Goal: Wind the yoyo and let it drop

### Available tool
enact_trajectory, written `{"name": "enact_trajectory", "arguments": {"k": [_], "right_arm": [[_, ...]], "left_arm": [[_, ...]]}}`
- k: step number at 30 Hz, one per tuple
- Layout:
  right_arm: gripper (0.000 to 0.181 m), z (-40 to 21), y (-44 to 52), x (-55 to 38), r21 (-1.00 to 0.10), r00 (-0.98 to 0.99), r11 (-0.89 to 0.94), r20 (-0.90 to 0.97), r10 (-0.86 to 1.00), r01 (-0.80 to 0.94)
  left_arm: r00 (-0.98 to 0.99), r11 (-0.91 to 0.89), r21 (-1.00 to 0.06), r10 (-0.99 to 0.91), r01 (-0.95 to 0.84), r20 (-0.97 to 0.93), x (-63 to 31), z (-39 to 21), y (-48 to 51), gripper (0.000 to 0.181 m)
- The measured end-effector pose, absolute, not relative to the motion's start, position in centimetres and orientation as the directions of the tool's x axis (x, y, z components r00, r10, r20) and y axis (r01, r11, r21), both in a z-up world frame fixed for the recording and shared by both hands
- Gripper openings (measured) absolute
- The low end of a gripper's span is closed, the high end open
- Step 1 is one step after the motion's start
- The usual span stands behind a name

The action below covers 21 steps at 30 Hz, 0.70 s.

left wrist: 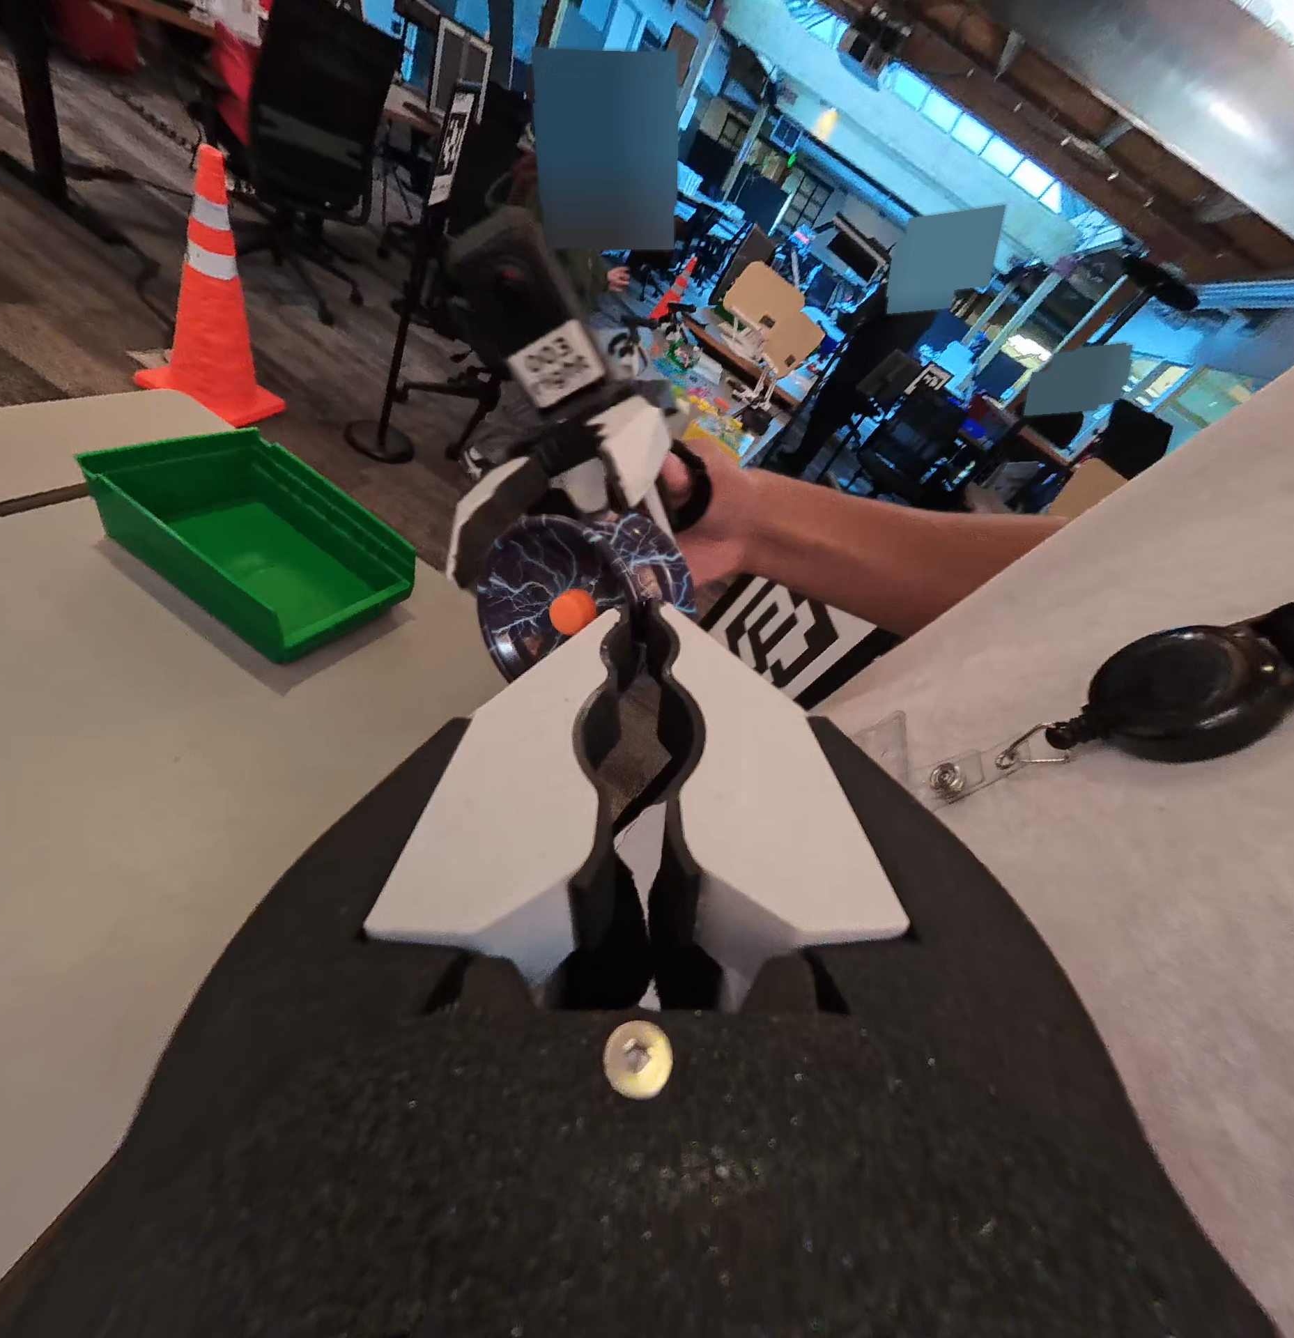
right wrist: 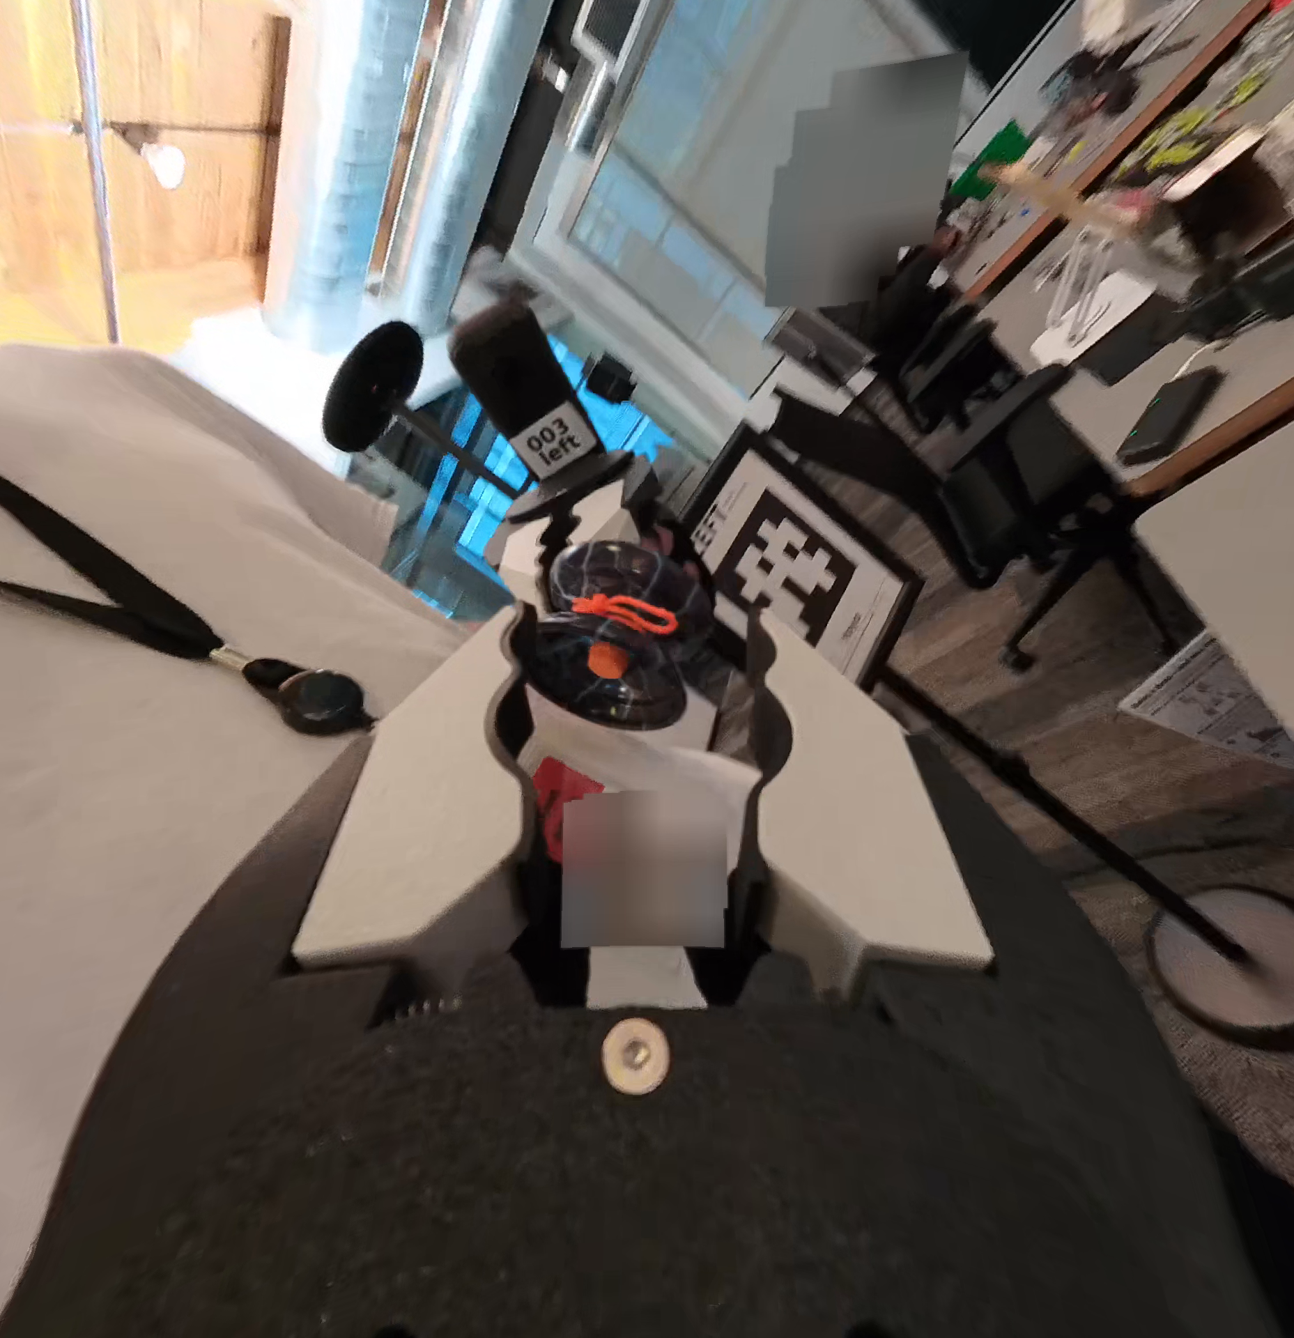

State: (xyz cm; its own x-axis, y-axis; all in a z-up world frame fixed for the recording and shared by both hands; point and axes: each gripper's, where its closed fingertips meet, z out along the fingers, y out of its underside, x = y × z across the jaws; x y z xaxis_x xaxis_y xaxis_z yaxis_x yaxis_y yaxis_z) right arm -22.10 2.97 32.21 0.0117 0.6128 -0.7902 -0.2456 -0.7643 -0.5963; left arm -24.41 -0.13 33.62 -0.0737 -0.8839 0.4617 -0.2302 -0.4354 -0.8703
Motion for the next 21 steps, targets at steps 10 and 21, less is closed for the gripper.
{"name": "enact_trajectory", "arguments": {"k": [10,21], "right_arm": [[0.024,34.4,1.6,-21.5,-0.562,-0.338,-0.827,-0.776,0.533,-0.013],[0.006,35.3,1.1,-21.8,-0.594,-0.394,-0.805,-0.741,0.543,0.009]], "left_arm": [[-0.157,-0.430,-0.884,-0.875,-0.182,0.458,-24.4,35.9,-1.2,0.000],[-0.165,-0.411,-0.892,-0.882,-0.186,0.441,-24.3,36.6,-1.4,0.000]]}}
